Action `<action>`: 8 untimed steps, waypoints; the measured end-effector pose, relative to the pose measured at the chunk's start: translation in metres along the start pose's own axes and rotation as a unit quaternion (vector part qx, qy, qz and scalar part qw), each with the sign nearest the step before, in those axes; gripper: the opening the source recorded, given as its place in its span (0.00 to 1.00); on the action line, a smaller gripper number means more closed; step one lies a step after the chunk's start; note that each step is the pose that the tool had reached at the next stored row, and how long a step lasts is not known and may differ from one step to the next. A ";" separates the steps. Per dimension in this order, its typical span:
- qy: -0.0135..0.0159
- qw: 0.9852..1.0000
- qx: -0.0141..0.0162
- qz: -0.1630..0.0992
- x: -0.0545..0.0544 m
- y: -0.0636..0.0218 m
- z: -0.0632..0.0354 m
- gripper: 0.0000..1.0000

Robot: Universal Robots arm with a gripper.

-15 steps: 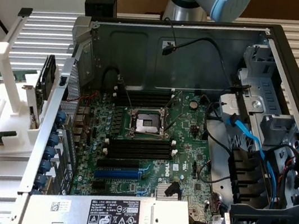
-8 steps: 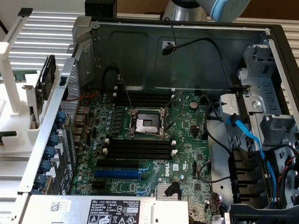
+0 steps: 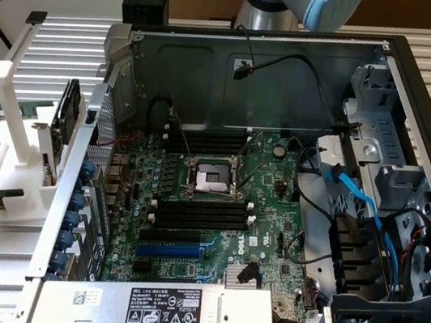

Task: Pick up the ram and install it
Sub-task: 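Pick up the ram and move it above insertion slot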

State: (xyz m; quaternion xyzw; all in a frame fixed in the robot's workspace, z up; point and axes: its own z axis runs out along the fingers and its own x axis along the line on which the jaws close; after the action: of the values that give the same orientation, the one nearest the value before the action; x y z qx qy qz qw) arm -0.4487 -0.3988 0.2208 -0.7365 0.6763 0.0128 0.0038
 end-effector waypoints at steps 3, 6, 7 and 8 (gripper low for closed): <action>0.010 1.000 -0.001 0.000 -0.004 -0.0004 0.0010 0.24; 0.019 1.000 0.000 0.000 -0.007 -0.0002 0.0016 0.24; 0.020 1.000 0.000 0.000 -0.007 -0.0002 0.0016 0.24; 0.020 1.000 0.000 0.000 -0.007 -0.0003 0.0017 0.24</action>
State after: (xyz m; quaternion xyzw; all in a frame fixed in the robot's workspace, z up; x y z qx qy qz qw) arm -0.4490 -0.3921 0.2193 -0.7365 0.6764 -0.0020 -0.0096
